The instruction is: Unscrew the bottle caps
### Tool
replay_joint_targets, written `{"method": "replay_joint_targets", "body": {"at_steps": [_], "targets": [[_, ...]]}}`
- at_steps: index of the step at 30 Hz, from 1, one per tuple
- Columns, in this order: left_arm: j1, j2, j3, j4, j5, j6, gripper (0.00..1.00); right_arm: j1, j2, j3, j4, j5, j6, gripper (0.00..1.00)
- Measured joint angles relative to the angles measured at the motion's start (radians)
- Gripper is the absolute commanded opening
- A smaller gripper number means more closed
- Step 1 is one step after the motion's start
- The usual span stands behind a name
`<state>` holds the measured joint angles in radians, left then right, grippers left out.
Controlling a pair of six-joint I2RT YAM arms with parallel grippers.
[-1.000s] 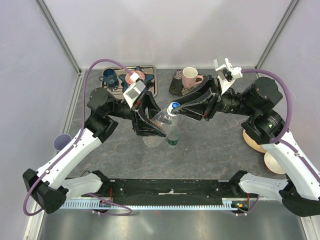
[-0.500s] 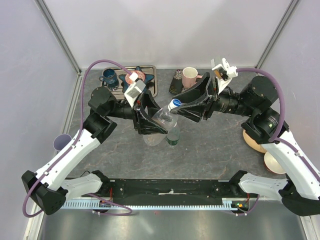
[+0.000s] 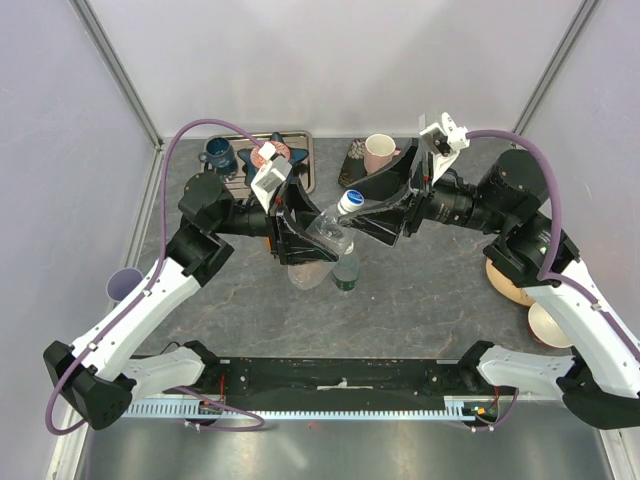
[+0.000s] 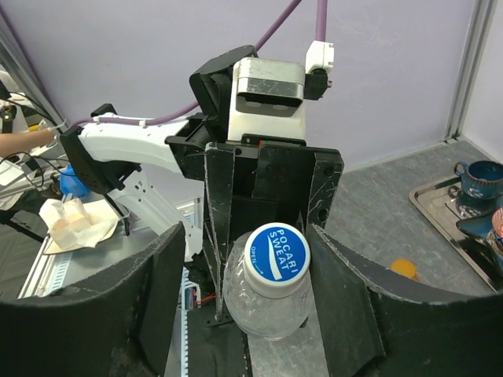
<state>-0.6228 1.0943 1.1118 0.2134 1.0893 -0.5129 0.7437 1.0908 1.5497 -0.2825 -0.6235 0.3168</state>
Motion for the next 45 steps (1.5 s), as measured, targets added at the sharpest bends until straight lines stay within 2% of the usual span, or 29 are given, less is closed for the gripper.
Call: {"method": "replay_joint_targets", "body": {"at_steps": [28,39,45], "targets": [[0.006,0.000,0.000,-0.033,-0.034,0.018,0.38,0.002,0.019,0.026,-0.034,0.164,-0.012,0.78],[0.006,-0.011,-0.002,-0.064,-0.084,0.060,0.38,0.003,0.019,0.055,-0.034,0.302,0.015,0.84],[-0.009,-0.018,-0.002,-0.121,-0.187,0.115,0.38,0.005,0.033,0.119,-0.075,0.432,0.062,0.83]]}}
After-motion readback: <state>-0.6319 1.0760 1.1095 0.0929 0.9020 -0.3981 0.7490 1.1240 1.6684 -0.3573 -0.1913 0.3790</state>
